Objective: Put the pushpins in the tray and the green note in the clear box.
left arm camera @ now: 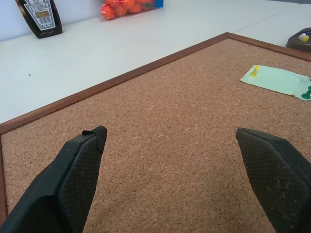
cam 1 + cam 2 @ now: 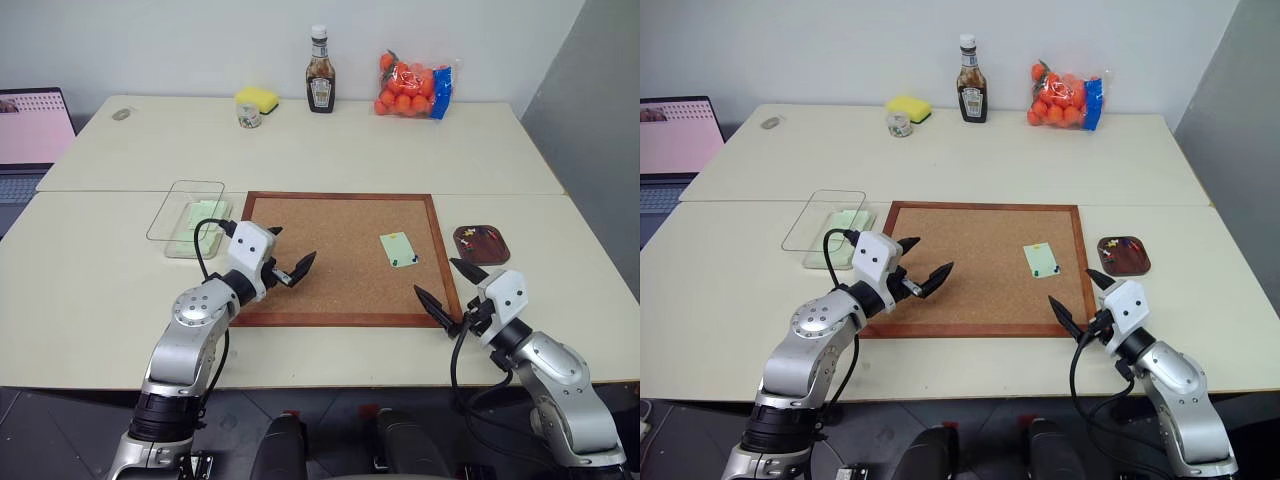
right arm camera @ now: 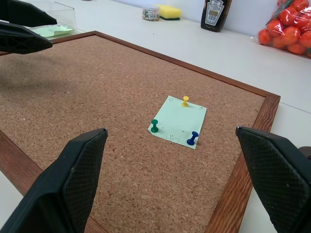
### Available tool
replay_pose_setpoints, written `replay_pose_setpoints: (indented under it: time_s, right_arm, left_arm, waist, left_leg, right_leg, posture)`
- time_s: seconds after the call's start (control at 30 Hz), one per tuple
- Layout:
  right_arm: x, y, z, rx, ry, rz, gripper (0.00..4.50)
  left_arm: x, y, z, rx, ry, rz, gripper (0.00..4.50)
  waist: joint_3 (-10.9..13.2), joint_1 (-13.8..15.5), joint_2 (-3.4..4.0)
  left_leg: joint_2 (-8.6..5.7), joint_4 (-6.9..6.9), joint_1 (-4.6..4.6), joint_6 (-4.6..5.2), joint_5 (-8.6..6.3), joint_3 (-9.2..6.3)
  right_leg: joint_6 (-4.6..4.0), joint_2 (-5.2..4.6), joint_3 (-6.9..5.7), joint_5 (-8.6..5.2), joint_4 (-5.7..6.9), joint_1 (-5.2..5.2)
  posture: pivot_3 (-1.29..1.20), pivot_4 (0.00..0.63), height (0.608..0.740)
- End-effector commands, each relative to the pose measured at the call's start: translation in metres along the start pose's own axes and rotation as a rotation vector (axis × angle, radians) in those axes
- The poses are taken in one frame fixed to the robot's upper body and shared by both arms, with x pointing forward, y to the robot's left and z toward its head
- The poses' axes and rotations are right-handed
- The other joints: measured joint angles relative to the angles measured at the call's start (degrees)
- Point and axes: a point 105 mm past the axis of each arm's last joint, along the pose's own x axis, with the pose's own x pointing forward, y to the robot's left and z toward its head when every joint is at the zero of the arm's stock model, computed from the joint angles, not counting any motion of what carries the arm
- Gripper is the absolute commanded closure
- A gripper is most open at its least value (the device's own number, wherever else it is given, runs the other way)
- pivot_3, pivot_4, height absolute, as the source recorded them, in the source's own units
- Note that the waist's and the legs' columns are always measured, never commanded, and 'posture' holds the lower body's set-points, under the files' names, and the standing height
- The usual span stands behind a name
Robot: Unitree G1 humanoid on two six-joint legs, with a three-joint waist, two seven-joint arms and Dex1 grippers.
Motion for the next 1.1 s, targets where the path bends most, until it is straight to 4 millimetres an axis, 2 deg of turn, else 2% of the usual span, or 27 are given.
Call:
replay_pose_setpoints:
  time_s: [0.03, 0.63, 0.93, 1.1]
  right_arm:
    - [0.0, 0.0, 0.007, -0.021, -0.033, 0.006, 0.01]
    - [-0.001, 0.002, 0.0, -0.02, -0.04, 0.008, 0.01]
    - [-0.003, 0.002, 0.006, -0.013, -0.05, -0.004, 0.01]
    - [0.0, 0.002, 0.017, 0.02, -0.06, -0.01, 0.01]
  left_arm:
    - [0.001, 0.001, 0.017, 0.04, -0.07, -0.015, 0.0]
    - [0.009, 0.002, 0.025, 0.067, -0.048, -0.1, 0.0]
    - [0.008, -0.007, 0.026, 0.061, -0.045, -0.234, 0.0]
    - [0.018, -0.006, 0.016, 0.069, -0.002, -0.224, 0.0]
  waist:
    - [0.0, 0.0, 0.0]
    - [0.0, 0.0, 0.0]
    - [0.0, 0.0, 0.0]
    - [0.0, 0.0, 0.0]
  left_leg:
    - [0.0, 0.0, 0.0, 0.0, 0.0, 0.0]
    - [0.0, 0.0, 0.0, 0.0, 0.0, 0.0]
    - [0.0, 0.0, -0.01, 0.0, 0.0, 0.0]
    - [0.0, 0.0, 0.0, 0.0, 0.0, 0.01]
  right_leg:
    - [0.0, 0.0, 0.0, 0.0, 0.0, 0.0]
    - [0.0, 0.0, -0.01, 0.0, 0.0, 0.0]
    - [0.0, 0.0, -0.01, 0.0, 0.0, -0.01]
    - [0.0, 0.0, 0.01, 0.0, 0.0, -0.01]
  posture:
    - [0.0, 0.15, 0.74]
    - [0.0, 0.15, 0.74]
    - [0.0, 0.15, 0.74]
    - [0.0, 0.15, 0.74]
